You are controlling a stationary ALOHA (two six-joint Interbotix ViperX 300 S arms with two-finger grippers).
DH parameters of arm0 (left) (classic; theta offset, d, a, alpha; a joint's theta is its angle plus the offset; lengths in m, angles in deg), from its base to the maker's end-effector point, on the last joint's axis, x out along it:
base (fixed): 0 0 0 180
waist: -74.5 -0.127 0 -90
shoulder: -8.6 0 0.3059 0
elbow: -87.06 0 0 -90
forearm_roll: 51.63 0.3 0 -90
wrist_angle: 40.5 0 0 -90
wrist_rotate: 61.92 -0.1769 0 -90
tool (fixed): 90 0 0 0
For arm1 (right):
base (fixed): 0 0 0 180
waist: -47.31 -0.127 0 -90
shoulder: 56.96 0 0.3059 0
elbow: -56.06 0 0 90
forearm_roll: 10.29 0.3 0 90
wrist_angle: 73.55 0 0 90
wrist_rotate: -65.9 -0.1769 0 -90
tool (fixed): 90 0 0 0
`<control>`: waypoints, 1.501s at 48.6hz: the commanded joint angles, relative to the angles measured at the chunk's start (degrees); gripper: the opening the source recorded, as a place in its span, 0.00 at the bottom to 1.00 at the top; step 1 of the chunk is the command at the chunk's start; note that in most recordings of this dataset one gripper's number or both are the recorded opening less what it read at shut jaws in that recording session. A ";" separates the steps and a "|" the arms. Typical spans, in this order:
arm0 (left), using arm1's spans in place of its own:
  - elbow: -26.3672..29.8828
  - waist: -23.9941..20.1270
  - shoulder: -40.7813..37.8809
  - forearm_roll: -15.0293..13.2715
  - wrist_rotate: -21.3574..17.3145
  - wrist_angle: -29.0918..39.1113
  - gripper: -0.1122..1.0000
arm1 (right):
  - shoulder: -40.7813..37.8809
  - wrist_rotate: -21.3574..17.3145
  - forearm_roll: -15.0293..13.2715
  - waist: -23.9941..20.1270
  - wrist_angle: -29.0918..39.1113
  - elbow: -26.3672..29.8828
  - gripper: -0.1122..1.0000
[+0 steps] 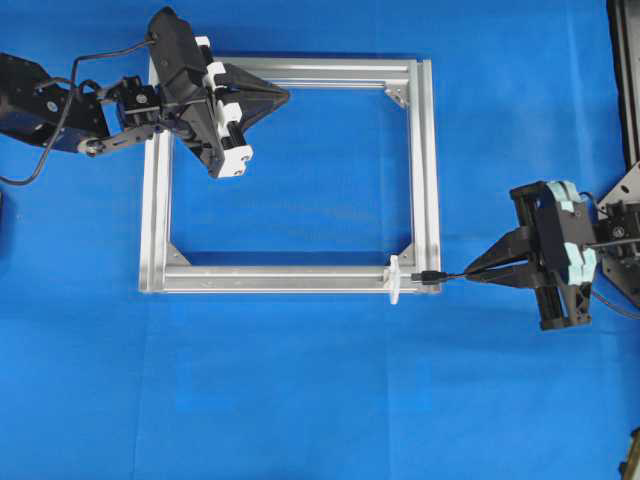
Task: Insert the wire through the string loop located on the right side.
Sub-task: 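Push the USB plug leftward through the white zip-tie loop, then move the left gripper toward the plug emerging from the loop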
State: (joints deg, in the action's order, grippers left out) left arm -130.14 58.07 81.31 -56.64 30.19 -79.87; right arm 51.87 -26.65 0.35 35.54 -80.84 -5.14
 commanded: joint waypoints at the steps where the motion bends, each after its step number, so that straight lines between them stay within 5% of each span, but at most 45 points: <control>1: 0.44 0.09 2.02 0.18 0.09 -0.26 0.10 | 0.09 -0.09 0.00 0.00 -1.14 0.79 0.07; 36: 0.44 0.26 2.02 0.18 0.09 -0.26 0.10 | -16.88 -0.09 0.00 0.09 -9.40 10.63 0.07; 58: 0.62 0.70 1.93 0.18 0.09 1.76 0.10 | -18.63 -0.09 0.00 0.44 -10.72 12.04 0.07; 73: 0.35 10.02 1.93 0.18 0.44 1.93 0.10 | -18.54 -0.09 0.00 0.44 -10.72 12.04 0.07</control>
State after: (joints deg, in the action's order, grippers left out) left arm -130.14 65.27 81.75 -56.64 30.27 -77.76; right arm 32.80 -26.65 0.35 35.80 -90.95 6.11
